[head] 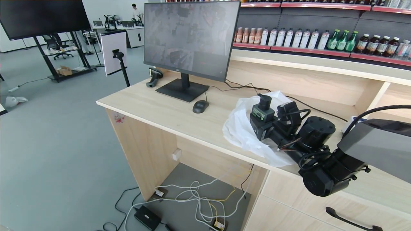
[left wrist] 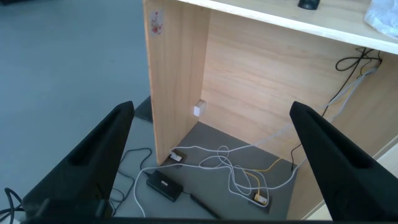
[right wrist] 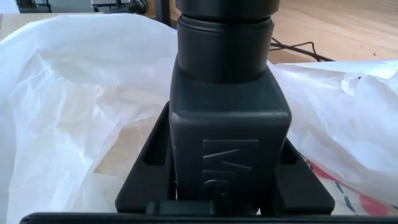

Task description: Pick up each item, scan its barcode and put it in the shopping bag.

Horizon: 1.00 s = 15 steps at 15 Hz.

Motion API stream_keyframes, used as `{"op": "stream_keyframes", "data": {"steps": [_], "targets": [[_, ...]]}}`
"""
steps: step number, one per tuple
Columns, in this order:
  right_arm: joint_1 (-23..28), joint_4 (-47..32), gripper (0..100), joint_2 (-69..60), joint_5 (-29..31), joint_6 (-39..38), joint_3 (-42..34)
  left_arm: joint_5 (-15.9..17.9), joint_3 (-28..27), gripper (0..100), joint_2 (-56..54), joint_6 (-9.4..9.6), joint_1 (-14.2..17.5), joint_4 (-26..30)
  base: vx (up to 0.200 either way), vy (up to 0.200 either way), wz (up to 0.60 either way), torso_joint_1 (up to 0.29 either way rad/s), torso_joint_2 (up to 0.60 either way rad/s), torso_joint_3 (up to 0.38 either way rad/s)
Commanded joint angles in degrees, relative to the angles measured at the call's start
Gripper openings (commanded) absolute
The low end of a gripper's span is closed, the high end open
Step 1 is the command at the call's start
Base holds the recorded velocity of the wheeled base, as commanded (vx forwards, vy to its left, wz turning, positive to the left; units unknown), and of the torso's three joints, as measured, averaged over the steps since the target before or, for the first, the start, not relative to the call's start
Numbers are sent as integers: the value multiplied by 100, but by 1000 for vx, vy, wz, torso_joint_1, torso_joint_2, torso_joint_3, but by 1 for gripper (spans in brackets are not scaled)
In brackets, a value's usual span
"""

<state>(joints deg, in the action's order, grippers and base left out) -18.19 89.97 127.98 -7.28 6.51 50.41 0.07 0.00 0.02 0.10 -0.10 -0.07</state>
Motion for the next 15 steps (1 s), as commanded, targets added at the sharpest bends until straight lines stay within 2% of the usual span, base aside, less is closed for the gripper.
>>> {"op": "stream_keyframes", "data": {"steps": [1, 10, 11, 15], "targets": [[0, 3, 0, 96, -2, -1, -22, 1, 0, 100, -2, -1, 1, -1, 0, 0, 0, 0, 0, 0], [0, 3, 0, 210, -2, -9, -66, 1, 0, 100, -2, -1, 1, -1, 0, 0, 0, 0, 0, 0], [8, 3, 100, 201, -2, -9, -101, 1, 0, 100, -2, -1, 1, -1, 0, 0, 0, 0, 0, 0], [43, 3, 100, -1, -2, -9, -128, 1, 0, 100, -2, -1, 1, -1, 0, 0, 0, 0, 0, 0]]}}
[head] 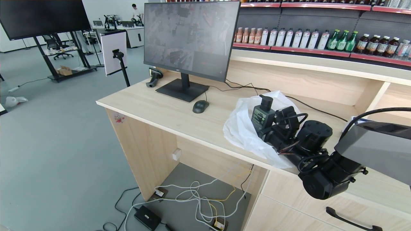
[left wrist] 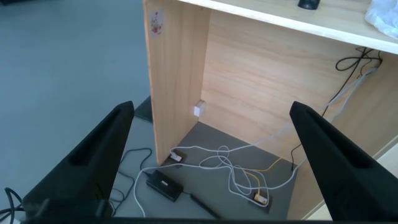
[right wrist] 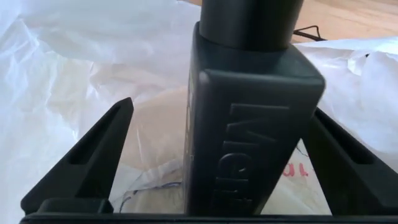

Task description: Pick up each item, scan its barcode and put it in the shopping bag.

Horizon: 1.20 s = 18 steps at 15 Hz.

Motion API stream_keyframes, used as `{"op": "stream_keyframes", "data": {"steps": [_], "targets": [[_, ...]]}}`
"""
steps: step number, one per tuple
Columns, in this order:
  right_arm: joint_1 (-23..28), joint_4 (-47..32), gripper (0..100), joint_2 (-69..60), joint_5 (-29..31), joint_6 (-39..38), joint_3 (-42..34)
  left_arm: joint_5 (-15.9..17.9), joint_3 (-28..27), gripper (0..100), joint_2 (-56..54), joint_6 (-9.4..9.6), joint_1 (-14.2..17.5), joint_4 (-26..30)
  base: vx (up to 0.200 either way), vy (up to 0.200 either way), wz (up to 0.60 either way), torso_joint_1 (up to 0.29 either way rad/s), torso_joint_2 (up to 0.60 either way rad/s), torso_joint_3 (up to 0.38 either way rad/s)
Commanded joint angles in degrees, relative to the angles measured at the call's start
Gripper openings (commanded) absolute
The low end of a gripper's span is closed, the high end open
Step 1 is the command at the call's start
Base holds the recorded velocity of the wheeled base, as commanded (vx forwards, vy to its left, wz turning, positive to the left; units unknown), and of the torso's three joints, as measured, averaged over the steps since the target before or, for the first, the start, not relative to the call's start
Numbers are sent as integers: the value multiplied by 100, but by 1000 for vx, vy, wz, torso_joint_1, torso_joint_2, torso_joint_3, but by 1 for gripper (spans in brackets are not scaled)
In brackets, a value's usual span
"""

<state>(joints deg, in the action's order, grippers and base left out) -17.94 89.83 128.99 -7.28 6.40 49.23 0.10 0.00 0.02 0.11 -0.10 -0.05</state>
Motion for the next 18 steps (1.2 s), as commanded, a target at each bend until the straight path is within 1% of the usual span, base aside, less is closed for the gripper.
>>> {"op": "stream_keyframes", "data": {"steps": [1, 6, 9, 15, 18], "targets": [[37, 17, 100, -181, -2, 2, -9, -1, 0, 100, -2, 7, 1, -4, 0, 0, 0, 0, 0, 0], [107, 17, 100, -603, -2, 2, -194, -1, 0, 100, -2, 7, 1, -4, 0, 0, 0, 0, 0, 0], [177, 17, 100, -902, -2, 37, -528, -1, 0, 100, -2, 7, 1, -4, 0, 0, 0, 0, 0, 0], [81, 17, 100, -1473, -11, 2, -572, -1, 0, 100, -2, 7, 1, -4, 0, 0, 0, 0, 0, 0], [133, 17, 100, -1842, -11, 2, -853, -1, 0, 100, -2, 7, 1, -4, 0, 0, 0, 0, 0, 0]]}}
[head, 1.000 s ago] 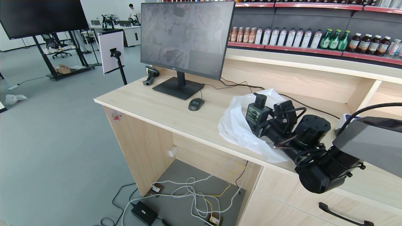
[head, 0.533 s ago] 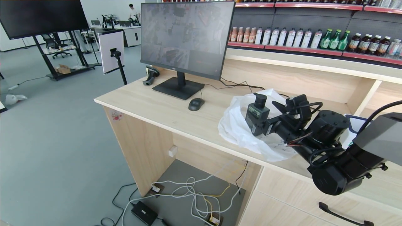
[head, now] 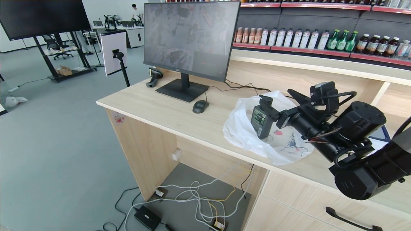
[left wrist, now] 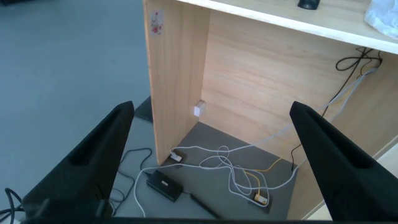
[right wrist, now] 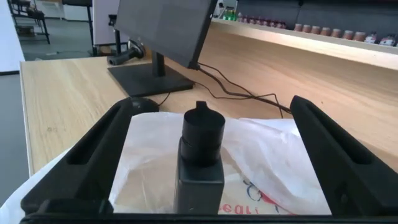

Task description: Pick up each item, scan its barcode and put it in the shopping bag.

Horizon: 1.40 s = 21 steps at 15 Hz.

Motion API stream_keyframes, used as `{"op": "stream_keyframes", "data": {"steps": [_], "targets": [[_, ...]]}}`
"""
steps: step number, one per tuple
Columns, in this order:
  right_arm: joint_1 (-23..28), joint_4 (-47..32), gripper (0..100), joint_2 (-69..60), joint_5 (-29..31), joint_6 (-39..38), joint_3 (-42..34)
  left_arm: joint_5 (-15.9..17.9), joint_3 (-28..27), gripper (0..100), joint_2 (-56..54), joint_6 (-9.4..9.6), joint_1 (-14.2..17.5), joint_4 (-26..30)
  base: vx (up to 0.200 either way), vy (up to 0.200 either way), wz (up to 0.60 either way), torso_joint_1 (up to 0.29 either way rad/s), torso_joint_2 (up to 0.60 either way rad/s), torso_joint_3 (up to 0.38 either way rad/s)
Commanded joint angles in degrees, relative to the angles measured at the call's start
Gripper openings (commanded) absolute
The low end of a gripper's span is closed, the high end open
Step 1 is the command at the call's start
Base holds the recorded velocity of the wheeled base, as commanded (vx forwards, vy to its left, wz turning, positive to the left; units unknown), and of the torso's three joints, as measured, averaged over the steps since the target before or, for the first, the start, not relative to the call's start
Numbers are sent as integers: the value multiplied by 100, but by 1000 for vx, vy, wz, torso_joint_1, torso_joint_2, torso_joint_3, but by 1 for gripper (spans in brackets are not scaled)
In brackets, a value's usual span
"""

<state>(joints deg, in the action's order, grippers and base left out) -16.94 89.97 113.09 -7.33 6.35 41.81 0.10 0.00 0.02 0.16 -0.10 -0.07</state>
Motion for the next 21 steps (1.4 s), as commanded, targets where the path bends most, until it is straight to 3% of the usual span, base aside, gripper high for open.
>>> {"op": "stream_keyframes", "data": {"steps": [1, 15, 21], "targets": [[33, 3, 100, -305, -6, 6, -182, -1, 0, 100, -2, 2, 1, -1, 0, 0, -600, -2, 2, 2], [473, 3, 100, -754, -6, -2, -578, -1, 0, 100, -2, -7, 1, 7, 0, 0, -600, 2, 2, 3], [411, 3, 100, -1035, 3, 15, -1562, -1, 0, 100, -2, -16, 1, 7, 0, -167, 0, 4, 4, 2]]}}
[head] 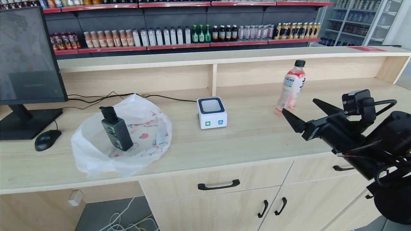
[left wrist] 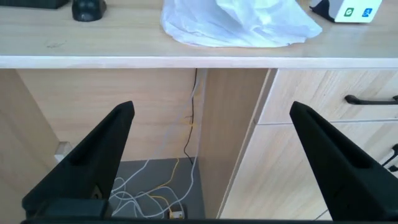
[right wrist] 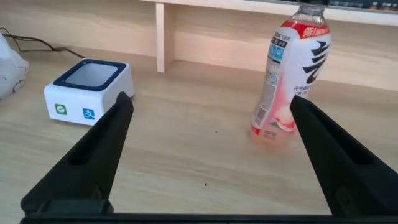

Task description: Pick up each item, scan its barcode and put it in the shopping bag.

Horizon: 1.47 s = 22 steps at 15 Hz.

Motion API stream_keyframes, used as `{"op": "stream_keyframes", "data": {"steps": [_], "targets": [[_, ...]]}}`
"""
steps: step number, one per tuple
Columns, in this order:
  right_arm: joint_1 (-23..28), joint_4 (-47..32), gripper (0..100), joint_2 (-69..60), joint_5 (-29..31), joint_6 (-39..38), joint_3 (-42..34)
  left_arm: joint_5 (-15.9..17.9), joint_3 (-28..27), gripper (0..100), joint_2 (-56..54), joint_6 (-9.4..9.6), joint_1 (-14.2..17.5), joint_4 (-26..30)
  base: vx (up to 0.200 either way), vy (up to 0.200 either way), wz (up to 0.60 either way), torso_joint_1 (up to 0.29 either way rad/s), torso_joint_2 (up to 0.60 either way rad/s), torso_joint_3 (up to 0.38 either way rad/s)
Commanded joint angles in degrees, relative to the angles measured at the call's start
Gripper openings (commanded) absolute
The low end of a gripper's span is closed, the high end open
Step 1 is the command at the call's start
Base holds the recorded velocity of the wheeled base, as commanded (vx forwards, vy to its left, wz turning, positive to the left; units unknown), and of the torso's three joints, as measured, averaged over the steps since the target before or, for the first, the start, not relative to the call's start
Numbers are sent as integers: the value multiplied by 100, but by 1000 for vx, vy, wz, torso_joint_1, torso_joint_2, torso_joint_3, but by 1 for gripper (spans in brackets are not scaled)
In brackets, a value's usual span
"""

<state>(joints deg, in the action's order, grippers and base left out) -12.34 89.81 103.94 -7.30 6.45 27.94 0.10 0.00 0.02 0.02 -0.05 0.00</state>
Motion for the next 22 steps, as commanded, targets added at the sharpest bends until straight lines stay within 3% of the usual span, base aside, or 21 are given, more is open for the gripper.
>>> {"op": "stream_keyframes", "data": {"steps": [1, 10, 16, 20, 22], "targets": [[-50, 19, 100, -119, 1, -3, -140, -1, 0, 100, -2, -2, -4, 0, 0, -200, 0, -7, -7, 2], [-32, 19, 100, 136, 1, -91, -17, -1, 0, 100, -2, -11, -4, 0, 22, -200, 0, 3, 1, 3], [-50, 19, 100, 197, 1, -91, 27, -1, 0, 100, -2, -11, -4, 0, 200, 0, 0, 2, 2, 4], [-50, 19, 100, 188, 1, -91, 10, -1, 0, 100, -2, -11, -4, 0, 0, 0, 0, 0, 0, 0], [-50, 19, 100, 215, 1, -91, 10, -1, 0, 100, -2, -11, -4, 0, 0, 0, 600, -12, 2, 9]]}}
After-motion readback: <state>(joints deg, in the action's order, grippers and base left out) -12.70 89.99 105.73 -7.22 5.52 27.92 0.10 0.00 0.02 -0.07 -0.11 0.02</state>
